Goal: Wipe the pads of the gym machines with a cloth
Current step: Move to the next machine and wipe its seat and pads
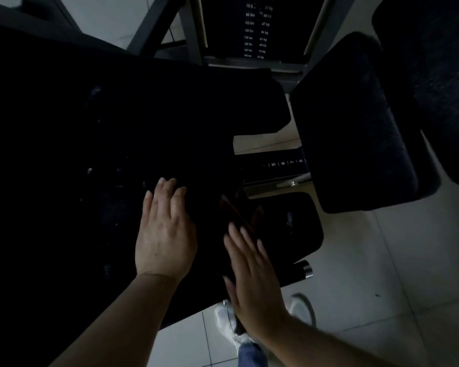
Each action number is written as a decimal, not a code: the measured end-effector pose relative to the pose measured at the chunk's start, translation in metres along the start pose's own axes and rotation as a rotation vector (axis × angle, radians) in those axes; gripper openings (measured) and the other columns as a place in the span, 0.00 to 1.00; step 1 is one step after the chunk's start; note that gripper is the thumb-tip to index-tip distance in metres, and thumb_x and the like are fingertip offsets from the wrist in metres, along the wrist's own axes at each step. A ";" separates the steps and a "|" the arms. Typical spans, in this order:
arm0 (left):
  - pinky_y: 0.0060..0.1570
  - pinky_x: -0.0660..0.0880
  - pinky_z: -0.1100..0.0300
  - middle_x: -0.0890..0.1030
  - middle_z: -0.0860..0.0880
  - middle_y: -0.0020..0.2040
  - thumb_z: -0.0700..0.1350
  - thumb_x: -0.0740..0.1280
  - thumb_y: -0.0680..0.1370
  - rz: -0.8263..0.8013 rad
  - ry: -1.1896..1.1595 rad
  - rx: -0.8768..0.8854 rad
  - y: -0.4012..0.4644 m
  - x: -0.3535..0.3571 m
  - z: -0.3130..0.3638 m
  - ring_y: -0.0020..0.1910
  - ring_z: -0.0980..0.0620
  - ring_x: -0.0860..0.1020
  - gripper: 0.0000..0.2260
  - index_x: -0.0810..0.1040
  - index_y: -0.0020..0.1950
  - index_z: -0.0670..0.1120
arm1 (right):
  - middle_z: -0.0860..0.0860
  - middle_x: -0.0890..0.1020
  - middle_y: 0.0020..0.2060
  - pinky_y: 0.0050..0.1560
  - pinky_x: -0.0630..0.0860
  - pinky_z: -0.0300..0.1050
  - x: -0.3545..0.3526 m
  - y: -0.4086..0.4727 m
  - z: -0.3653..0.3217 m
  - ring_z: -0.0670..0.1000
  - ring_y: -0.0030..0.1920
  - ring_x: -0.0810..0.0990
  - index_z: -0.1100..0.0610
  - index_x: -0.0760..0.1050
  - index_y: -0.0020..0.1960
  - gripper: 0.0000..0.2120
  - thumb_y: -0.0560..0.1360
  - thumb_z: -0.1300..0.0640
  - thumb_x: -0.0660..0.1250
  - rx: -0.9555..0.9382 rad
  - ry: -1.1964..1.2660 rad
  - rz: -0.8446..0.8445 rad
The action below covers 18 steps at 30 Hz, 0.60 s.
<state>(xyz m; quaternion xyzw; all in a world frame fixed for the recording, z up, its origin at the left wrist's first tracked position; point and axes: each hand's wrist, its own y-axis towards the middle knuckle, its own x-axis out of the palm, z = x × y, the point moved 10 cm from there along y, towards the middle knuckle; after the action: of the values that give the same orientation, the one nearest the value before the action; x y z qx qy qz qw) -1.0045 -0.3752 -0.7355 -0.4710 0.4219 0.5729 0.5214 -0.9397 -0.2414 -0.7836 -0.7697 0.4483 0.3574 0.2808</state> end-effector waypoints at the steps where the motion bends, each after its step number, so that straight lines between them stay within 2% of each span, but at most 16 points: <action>1: 0.74 0.52 0.48 0.68 0.38 0.70 0.41 0.55 0.76 -0.002 0.003 -0.001 0.000 0.000 0.000 0.74 0.42 0.60 0.20 0.67 0.68 0.37 | 0.51 0.55 0.77 0.75 0.51 0.49 0.004 -0.018 0.004 0.52 0.76 0.55 0.57 0.57 0.75 0.26 0.80 0.49 0.50 -0.031 -0.012 -0.029; 4: 0.74 0.52 0.47 0.69 0.37 0.69 0.41 0.55 0.76 0.008 0.000 -0.001 0.001 -0.002 0.001 0.73 0.41 0.60 0.20 0.68 0.67 0.36 | 0.50 0.56 0.77 0.74 0.53 0.49 0.003 -0.021 0.011 0.50 0.76 0.55 0.56 0.58 0.75 0.25 0.81 0.46 0.46 -0.106 -0.017 -0.084; 7: 0.74 0.52 0.47 0.69 0.36 0.68 0.43 0.54 0.77 0.009 0.005 -0.001 0.001 0.000 0.001 0.73 0.40 0.61 0.20 0.68 0.67 0.36 | 0.50 0.58 0.76 0.74 0.52 0.50 -0.009 0.028 0.007 0.49 0.76 0.54 0.56 0.58 0.75 0.26 0.80 0.48 0.51 -0.109 0.020 -0.046; 10: 0.73 0.53 0.46 0.68 0.36 0.68 0.45 0.52 0.77 0.009 0.012 -0.005 0.001 0.000 0.003 0.73 0.40 0.61 0.22 0.68 0.66 0.35 | 0.52 0.57 0.76 0.76 0.49 0.51 -0.022 0.097 0.005 0.52 0.76 0.53 0.57 0.58 0.75 0.27 0.78 0.50 0.52 -0.045 0.037 0.029; 13: 0.74 0.52 0.46 0.68 0.36 0.69 0.45 0.51 0.77 0.008 0.021 -0.012 0.002 0.000 0.002 0.73 0.40 0.60 0.22 0.67 0.67 0.35 | 0.52 0.57 0.77 0.76 0.45 0.50 -0.029 0.134 0.004 0.52 0.77 0.51 0.59 0.59 0.75 0.27 0.79 0.54 0.58 0.019 0.086 0.063; 18: 0.74 0.51 0.47 0.68 0.37 0.68 0.46 0.51 0.77 0.011 0.030 -0.022 0.002 0.000 0.002 0.73 0.41 0.61 0.22 0.69 0.67 0.36 | 0.53 0.58 0.76 0.76 0.48 0.50 -0.016 0.065 0.001 0.51 0.77 0.53 0.59 0.60 0.75 0.27 0.78 0.50 0.52 -0.030 0.065 0.028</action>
<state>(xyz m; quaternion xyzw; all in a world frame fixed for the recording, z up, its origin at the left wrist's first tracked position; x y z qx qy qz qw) -1.0070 -0.3738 -0.7349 -0.4828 0.4259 0.5732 0.5069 -1.0031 -0.2612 -0.7791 -0.7787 0.4627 0.3427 0.2493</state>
